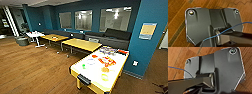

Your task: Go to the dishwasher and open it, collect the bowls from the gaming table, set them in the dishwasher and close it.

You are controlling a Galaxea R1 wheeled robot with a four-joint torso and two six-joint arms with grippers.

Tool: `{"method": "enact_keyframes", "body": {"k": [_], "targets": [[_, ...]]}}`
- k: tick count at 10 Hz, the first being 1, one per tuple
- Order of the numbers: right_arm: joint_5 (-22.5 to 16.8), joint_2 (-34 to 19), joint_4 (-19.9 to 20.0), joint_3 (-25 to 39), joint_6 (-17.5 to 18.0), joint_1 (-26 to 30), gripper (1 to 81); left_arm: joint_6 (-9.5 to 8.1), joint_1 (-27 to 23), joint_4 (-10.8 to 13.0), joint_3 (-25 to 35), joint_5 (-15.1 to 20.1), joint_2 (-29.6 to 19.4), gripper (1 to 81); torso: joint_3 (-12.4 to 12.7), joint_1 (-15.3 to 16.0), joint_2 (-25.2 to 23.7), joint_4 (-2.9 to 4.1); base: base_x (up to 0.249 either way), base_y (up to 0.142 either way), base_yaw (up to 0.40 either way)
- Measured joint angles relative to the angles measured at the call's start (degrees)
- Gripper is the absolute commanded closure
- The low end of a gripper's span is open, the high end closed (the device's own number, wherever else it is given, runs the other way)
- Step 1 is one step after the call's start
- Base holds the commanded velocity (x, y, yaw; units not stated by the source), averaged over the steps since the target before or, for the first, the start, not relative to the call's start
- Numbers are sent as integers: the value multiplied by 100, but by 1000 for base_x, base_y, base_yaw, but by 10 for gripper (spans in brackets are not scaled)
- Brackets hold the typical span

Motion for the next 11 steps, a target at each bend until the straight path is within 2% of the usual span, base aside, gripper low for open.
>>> {"method": "enact_keyframes", "body": {"k": [6, 11], "targets": [[5, 6, -4, -11, 0, 0, 10, 0, 0, -2, 0, 0, -2, 10, 0, -1, 0, 0, 64, 84, 0], [7, -5, -6, -16, 0, 13, 10, 0, -11, -2, 5, -2, 15, 10, 0, 2, 0, 0, 0, 87, 0]]}}
